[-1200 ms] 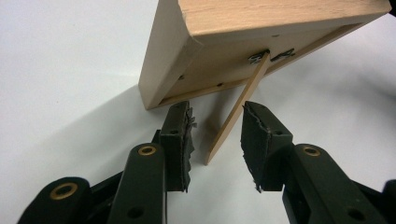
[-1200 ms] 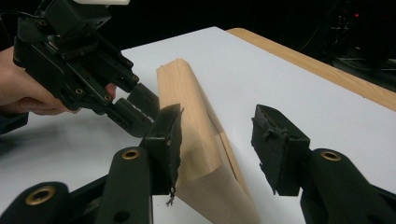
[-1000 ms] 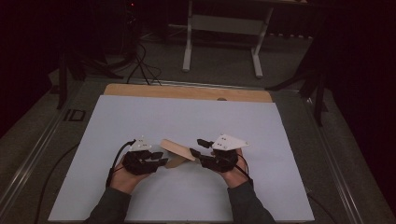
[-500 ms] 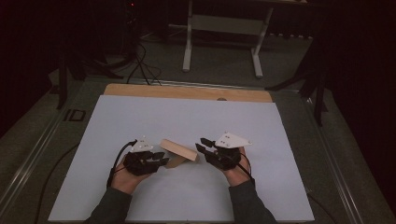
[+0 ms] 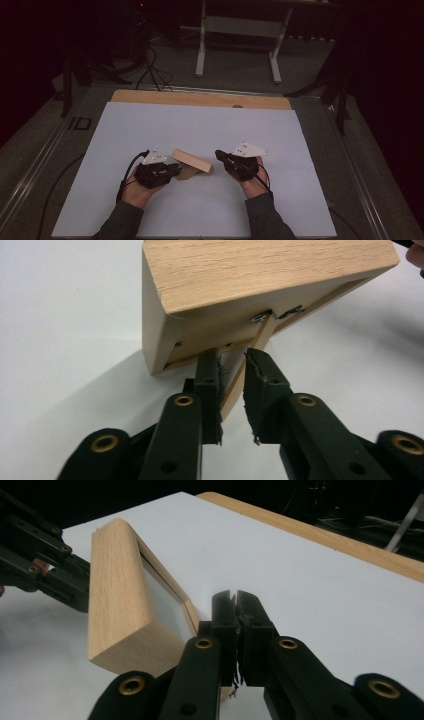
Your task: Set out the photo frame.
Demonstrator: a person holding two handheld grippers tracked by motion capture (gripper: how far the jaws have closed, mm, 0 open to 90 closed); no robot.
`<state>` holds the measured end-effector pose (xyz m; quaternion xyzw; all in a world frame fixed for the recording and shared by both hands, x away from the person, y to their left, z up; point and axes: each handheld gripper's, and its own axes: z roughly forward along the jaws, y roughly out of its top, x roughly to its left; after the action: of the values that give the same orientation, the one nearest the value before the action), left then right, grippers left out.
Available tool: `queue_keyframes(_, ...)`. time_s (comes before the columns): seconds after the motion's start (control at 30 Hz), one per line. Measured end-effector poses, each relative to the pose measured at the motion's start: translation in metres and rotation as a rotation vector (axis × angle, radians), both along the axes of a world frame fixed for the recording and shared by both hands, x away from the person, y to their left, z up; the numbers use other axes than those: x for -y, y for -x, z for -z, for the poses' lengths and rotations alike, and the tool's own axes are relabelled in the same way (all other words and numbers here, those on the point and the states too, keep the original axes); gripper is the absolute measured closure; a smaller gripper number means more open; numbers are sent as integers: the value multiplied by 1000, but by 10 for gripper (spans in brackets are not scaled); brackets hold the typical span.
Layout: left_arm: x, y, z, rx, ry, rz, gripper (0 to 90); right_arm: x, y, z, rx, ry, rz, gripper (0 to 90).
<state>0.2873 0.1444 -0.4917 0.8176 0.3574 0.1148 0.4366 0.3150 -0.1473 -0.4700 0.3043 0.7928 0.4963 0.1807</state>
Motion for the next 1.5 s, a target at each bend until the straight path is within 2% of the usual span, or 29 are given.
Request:
queue_keyframes(0.17,1,0,-1,8,-6,-11,849,-1,-2,5,-21,2,-6,894)
queue_keyframes(0.3,5,1,-1,25,-39,-17,892,-2,-3,9,-35,5,-10,895)
queue_keyframes(0.73,12,2,-1,46,-57,-27,893,-7,-5,17,-70,15,-28,895)
queue_keyframes(1.5,16,-1,0,50,-58,-51,893,-11,-3,19,-73,27,-55,895)
